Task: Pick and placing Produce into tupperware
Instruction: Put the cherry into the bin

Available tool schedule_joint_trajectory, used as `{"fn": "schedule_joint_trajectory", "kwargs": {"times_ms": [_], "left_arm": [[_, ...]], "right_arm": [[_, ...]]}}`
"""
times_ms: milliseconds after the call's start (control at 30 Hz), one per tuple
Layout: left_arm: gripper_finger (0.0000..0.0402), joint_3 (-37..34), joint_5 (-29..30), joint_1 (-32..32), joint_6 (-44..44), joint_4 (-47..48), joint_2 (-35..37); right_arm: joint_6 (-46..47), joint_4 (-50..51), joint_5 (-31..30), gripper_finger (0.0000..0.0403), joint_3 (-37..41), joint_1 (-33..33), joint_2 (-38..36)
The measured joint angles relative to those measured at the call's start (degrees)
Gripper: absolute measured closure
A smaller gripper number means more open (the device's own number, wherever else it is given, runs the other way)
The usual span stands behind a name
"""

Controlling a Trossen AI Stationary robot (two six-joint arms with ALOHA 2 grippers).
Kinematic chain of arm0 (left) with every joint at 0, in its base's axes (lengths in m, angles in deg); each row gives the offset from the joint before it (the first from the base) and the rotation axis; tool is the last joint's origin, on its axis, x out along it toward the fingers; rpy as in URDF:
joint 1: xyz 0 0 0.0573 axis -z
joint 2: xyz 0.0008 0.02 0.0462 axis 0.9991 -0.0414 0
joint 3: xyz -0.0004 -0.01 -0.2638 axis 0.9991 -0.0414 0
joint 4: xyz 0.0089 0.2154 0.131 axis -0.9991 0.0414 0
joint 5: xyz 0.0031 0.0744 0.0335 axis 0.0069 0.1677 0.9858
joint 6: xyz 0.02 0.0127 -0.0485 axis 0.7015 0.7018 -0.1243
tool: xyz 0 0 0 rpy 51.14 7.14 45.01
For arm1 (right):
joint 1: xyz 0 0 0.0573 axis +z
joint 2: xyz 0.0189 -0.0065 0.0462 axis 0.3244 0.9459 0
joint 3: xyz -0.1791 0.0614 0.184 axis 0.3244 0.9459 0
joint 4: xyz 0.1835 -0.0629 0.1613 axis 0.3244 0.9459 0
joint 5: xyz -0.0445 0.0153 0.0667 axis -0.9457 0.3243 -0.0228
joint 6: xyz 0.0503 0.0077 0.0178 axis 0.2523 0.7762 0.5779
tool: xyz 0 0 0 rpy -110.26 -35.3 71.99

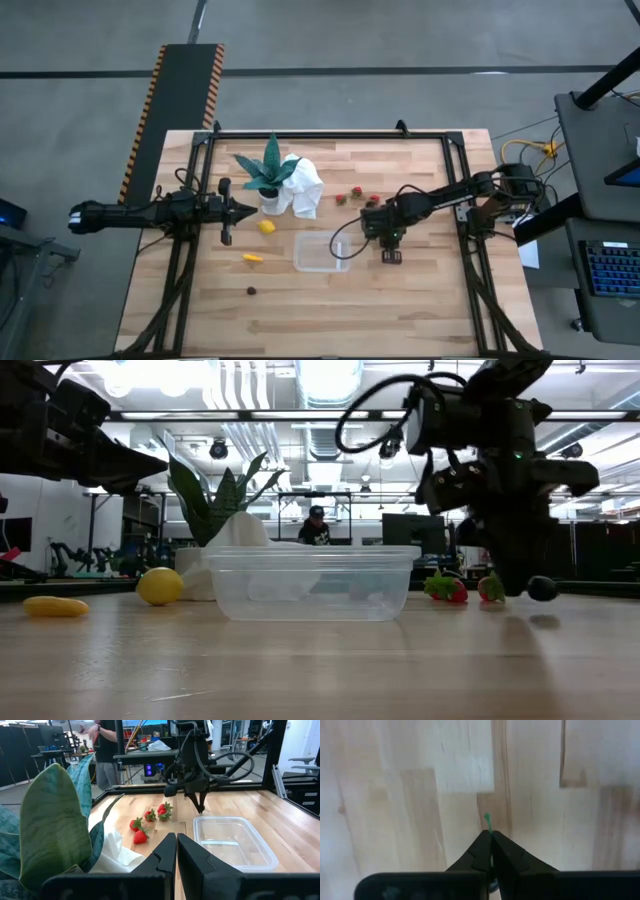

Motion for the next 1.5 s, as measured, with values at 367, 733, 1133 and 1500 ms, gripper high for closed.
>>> {"fn": "schedule_joint_trajectory", "kwargs": {"times_ms": [367, 733, 1133, 1500], "left_arm": [[0.0402, 0.00, 0.00, 0.02, 0.00, 0.00, 0.02], [0.0402, 0.00, 0.00, 0.01, -0.02, 0.00, 0.00], [0.0402, 0.00, -0.02, 0.02, -0.02, -0.02, 0.02], [0.0402, 0.00, 0.00, 0.00, -0.01, -0.17, 0.02]], "right_arm": [[-2.67, 2.29, -0.02, 0.0394, -9.43, 0.00, -0.02], [-5.84, -0.47, -0.02, 0.0394, -17.54, 0.00, 0.00], [-7.17, -10.68, -0.02, 0.0395, -17.18, 0.00, 0.02], [-6.05, -24.49, 0.01, 0.0394, -10.01, 0.00, 0.04]]}}
